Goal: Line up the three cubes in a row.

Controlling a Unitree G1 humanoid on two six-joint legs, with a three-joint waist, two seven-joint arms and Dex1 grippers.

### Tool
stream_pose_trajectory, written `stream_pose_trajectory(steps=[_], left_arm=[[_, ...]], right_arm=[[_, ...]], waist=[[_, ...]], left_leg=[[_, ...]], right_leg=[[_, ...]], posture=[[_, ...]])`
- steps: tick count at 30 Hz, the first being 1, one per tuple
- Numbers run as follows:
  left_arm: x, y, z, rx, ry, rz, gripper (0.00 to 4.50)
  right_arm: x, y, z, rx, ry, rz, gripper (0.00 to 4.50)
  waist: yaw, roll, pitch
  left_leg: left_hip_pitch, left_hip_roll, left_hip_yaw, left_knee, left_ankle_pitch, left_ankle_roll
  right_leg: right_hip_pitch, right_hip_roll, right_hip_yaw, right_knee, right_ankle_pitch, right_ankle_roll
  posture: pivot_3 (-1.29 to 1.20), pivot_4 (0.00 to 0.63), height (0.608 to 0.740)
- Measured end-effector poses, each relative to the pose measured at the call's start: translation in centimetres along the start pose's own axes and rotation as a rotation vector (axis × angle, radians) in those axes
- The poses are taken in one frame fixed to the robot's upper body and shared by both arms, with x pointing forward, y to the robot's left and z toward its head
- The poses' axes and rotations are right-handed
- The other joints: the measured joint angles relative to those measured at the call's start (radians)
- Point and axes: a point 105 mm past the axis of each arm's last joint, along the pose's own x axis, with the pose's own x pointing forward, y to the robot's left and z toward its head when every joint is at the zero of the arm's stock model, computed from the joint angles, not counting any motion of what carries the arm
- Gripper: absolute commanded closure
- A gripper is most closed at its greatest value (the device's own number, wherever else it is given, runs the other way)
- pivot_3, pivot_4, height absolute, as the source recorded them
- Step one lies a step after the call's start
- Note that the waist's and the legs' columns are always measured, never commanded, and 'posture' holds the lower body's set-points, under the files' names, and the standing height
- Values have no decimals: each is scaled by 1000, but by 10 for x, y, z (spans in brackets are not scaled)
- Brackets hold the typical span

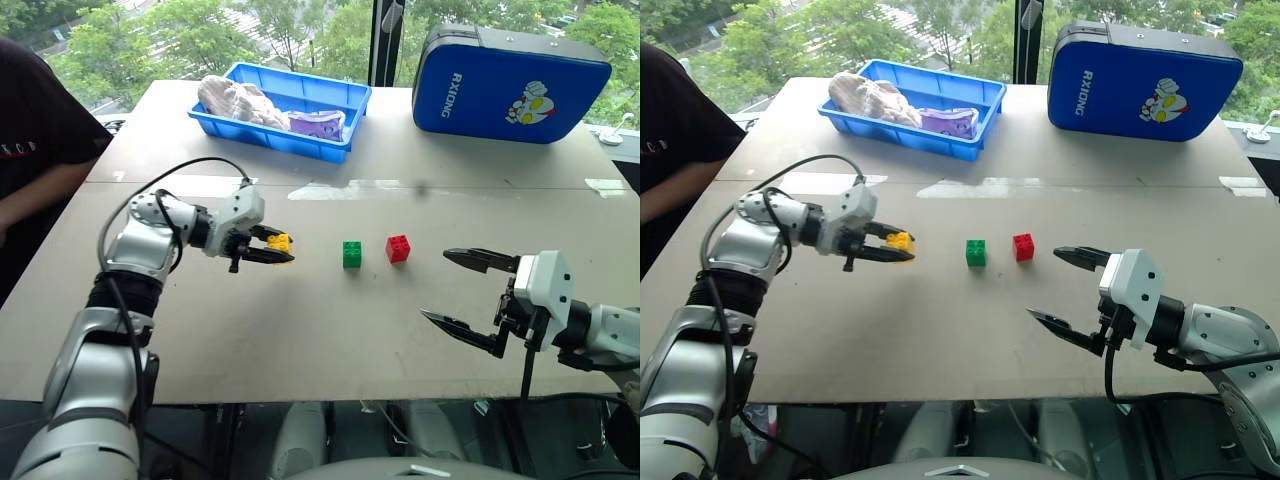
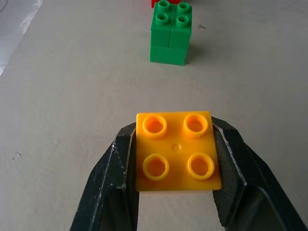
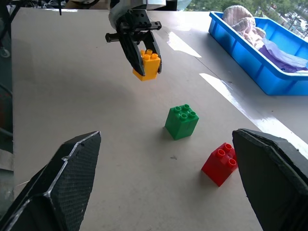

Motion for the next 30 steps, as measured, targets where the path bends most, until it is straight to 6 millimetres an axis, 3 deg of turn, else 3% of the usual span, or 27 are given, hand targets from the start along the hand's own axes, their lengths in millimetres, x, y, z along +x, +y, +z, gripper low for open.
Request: stream_pose_trajectory(steps=[13,27,28,30], left_arm=[[20,2,-3,59,9,-82,3177],[26,3,-5,75,28,-93,3177],[26,4,-4,78,32,-85,2171],[26,6,-4,80,39,-74,1500]], right_arm=[[3,4,6,-22,-4,-16,0],[2,5,1,0,17,-25,0],[1,6,1,1,19,-25,0],[1,6,0,1,25,-24,0]], waist=[[-1,0,0],[-1,0,0],[0,0,0],[-1,0,0]], left_leg=[[0,1,-1,0,0,0],[1,1,-2,1,0,0],[1,1,-2,1,0,0],[1,1,-2,1,0,0]], right_leg=[[0,1,0,1,-1,2],[0,1,0,1,-1,2],[0,1,0,1,-1,2],[0,1,0,1,-1,2]], posture=[[0,150,740],[0,150,740],[0,150,740],[0,150,740]])
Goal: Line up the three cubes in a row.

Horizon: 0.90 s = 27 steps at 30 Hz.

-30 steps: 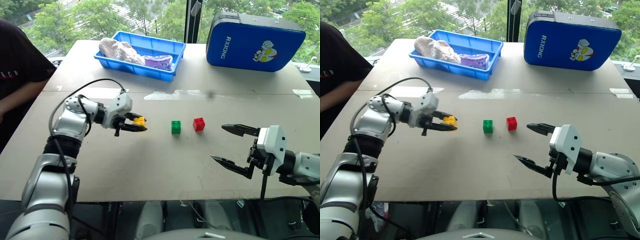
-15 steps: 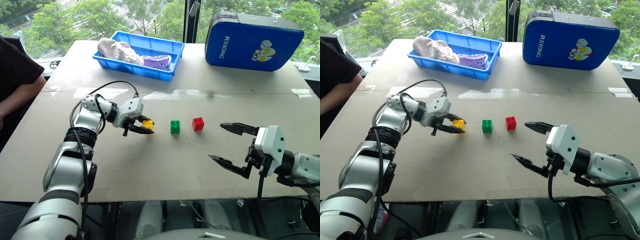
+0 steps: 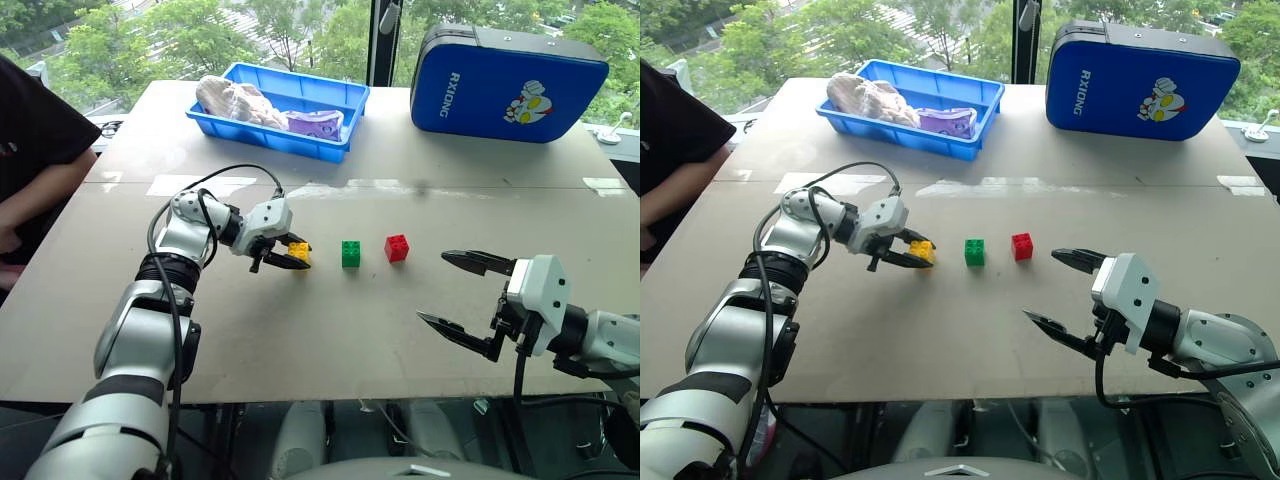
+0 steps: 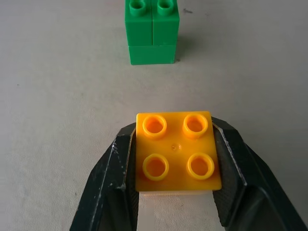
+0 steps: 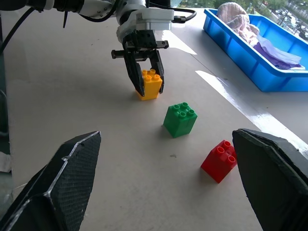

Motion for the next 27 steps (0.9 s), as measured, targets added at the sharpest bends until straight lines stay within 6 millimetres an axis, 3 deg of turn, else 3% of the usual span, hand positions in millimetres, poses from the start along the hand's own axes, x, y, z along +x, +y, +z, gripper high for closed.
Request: stream_pose_trajectory(steps=[3,4,7,12,18,27], left_arm=[[2,1,-2,-6,-5,13,164],[1,1,-1,-6,-7,16,75],[-2,0,0,-14,-20,17,75],[-26,-17,0,-67,-94,101,75],[-45,-62,11,-206,-200,287,75],[-46,-121,6,-480,-274,501,75]], right_arm=[[-1,0,-2,5,8,0,0],[-1,1,-2,7,10,1,0],[-2,1,-4,13,17,-2,0],[-11,-1,-10,41,53,-33,0],[-25,-1,-20,73,103,-60,0],[-61,6,-38,135,205,-126,0]], waist=[[0,0,0],[0,0,0],[-1,0,0],[-10,0,0],[-8,0,0],[0,2,-1]], left_leg=[[0,0,0,0,0,0],[0,0,0,0,0,0],[0,0,0,0,0,0],[1,3,0,-1,0,0],[3,4,0,-1,0,0],[3,4,-1,-1,0,-1]], right_leg=[[0,0,0,0,0,0],[0,0,0,0,0,0],[0,0,0,0,0,0],[0,0,1,1,1,-1],[1,-2,2,0,-1,2],[2,-3,-1,0,-2,2]], posture=[[0,150,740],[0,150,740],[0,150,740],[0,150,740],[0,150,740],[0,150,740]])
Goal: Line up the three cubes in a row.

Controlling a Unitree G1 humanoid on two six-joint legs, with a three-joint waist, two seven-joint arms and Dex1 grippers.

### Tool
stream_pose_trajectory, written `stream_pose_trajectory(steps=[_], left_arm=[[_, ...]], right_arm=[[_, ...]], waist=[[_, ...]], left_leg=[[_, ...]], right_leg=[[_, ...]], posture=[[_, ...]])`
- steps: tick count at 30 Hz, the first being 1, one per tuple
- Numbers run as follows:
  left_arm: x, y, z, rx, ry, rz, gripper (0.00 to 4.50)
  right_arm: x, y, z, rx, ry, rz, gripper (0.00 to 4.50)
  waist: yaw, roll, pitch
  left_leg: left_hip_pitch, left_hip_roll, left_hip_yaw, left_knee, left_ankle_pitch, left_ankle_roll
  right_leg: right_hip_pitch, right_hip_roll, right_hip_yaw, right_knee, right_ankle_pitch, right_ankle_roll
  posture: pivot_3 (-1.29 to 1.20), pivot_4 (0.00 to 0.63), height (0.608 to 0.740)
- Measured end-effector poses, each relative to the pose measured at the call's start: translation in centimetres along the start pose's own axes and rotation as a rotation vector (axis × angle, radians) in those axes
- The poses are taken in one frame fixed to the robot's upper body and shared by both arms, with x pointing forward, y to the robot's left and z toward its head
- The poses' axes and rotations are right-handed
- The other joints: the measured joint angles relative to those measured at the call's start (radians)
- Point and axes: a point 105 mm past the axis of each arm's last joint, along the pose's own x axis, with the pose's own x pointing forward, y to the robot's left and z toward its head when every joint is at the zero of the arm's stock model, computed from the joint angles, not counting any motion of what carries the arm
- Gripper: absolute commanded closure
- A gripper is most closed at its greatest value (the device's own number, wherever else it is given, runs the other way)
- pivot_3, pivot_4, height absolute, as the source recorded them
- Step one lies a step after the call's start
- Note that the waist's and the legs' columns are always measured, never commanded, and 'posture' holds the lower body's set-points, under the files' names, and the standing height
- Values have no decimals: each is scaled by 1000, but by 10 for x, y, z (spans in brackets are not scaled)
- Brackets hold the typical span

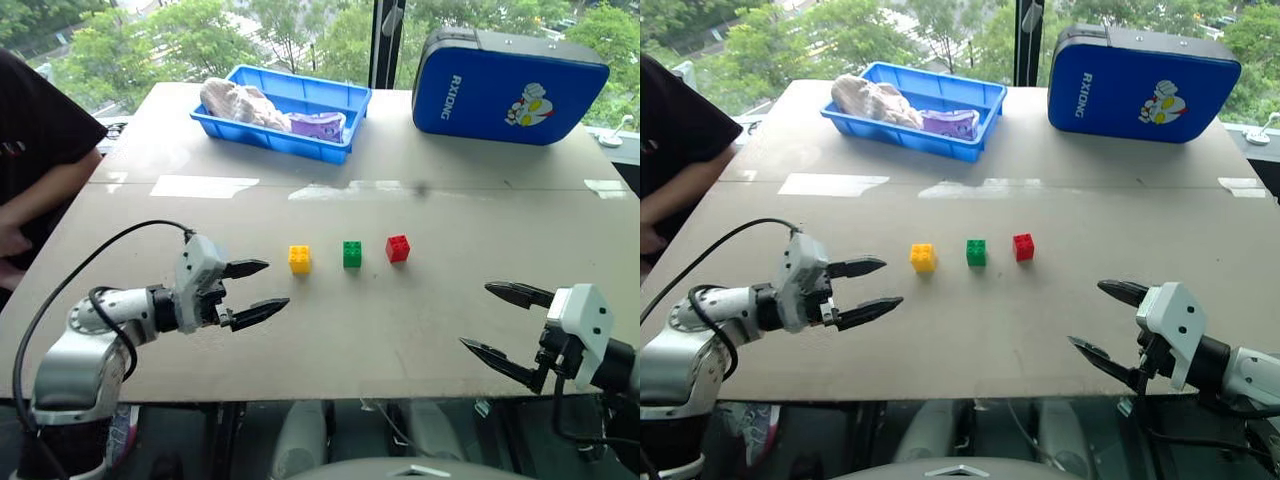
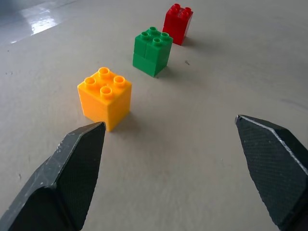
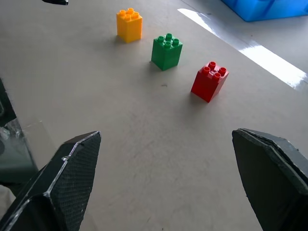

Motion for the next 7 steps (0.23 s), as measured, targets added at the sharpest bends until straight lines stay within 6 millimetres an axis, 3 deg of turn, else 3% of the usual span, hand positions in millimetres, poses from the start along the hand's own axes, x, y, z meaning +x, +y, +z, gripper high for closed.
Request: stream_pose_trajectory(steps=[7], left_arm=[[-35,-14,-27,-126,37,159,75]], right_arm=[[-29,-6,-18,26,88,-72,0]], waist=[[-1,2,-1]], left_leg=[[2,0,0,-1,-3,-5]], right_leg=[[0,-2,0,0,0,0]], posture=[[0,150,740]])
